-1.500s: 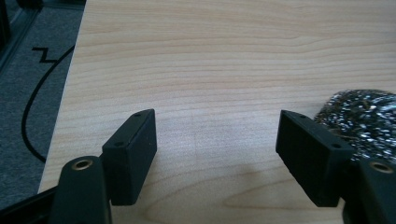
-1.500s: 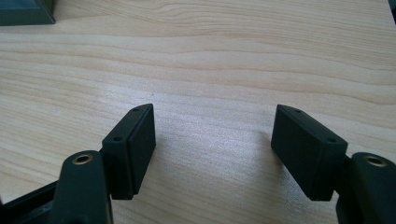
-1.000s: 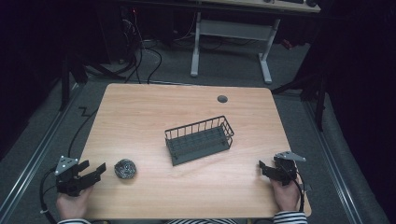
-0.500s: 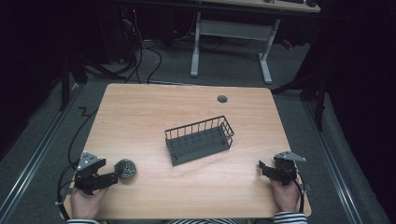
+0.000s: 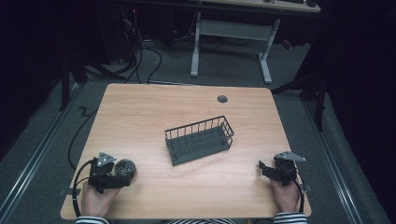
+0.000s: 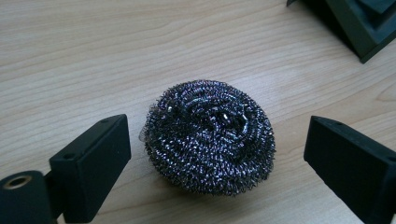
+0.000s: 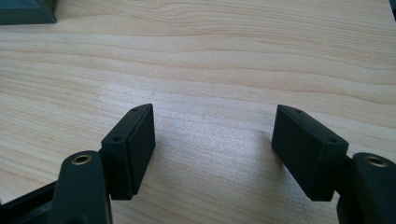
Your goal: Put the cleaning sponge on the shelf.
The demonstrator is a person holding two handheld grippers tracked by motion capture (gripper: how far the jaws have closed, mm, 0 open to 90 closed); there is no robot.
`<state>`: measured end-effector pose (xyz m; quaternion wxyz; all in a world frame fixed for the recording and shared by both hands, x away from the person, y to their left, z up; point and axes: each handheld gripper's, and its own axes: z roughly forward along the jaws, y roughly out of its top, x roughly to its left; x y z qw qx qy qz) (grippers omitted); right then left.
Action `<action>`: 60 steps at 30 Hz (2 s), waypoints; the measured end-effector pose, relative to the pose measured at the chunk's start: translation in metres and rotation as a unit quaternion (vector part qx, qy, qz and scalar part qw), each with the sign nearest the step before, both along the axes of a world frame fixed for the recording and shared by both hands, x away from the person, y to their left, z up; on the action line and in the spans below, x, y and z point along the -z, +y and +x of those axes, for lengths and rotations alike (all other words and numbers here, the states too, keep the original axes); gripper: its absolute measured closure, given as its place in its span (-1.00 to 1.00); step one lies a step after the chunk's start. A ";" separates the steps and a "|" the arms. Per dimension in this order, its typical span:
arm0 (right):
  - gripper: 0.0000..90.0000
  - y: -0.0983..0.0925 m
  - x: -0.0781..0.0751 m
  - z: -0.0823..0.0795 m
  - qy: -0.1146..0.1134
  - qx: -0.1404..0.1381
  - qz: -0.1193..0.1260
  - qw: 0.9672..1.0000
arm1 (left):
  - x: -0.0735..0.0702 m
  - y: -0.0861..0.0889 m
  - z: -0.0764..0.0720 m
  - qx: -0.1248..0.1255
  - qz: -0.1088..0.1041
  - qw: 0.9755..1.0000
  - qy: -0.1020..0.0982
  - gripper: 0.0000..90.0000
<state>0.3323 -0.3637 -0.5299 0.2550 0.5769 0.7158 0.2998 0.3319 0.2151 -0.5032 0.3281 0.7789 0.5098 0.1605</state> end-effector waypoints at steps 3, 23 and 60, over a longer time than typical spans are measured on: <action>-0.33 0.000 0.000 0.000 0.001 0.001 0.001 1.000 | 0.003 -0.003 0.002 -0.002 0.008 1.000 0.003 -0.83; -0.33 0.001 0.000 0.000 0.001 0.001 0.001 1.000 | 0.013 -0.015 0.008 0.006 0.051 0.999 0.012 -0.49; -0.33 0.000 0.000 0.000 0.001 0.000 0.001 1.000 | -0.066 -0.048 0.036 0.079 -0.019 0.996 -0.025 -0.44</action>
